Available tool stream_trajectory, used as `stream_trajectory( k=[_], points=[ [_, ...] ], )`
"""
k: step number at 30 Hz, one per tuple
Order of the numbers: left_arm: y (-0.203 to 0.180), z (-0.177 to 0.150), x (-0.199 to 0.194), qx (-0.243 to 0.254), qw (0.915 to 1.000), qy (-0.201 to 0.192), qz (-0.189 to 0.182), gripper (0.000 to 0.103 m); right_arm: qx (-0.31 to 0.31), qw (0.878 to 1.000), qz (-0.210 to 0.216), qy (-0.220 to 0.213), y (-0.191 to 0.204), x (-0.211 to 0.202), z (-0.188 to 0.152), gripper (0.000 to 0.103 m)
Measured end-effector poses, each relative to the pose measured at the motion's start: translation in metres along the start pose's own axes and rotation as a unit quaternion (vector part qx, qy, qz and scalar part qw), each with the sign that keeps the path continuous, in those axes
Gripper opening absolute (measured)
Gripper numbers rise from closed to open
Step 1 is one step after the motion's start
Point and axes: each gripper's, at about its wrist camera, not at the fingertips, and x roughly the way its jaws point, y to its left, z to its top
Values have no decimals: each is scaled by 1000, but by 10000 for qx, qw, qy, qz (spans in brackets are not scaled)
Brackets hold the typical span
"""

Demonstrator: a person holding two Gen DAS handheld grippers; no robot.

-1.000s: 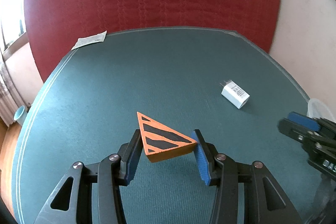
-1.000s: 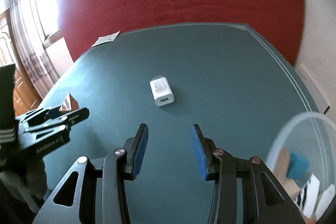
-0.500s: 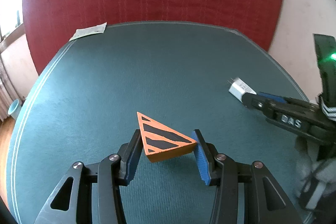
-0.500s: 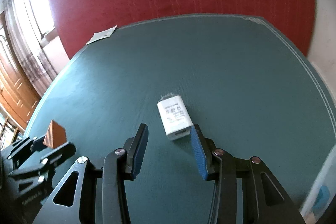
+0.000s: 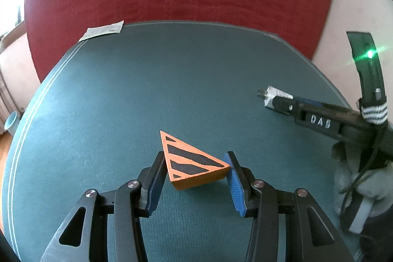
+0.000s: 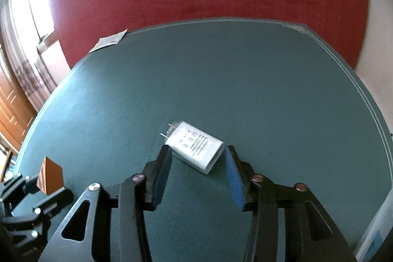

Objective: Organize rigid objects
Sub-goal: 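Grasp the white charger with the right tool while the left tool holds the triangle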

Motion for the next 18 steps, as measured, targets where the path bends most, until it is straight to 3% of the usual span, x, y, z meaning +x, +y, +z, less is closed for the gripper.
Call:
stream_trajectory(
  k=[6,13,18],
  points=[
    [-8,-8,-4,248,9996,-125,54,50,412,9989,171,138,-4,9,7,55],
    [-3,-11,-7,265,9989,-375,97,50,355,9993,-93,60,13,22,13,71],
    [4,-11,-5,79,9994,-329,-7,50,286,9992,-278,77,24,33,21,71]
  ],
)
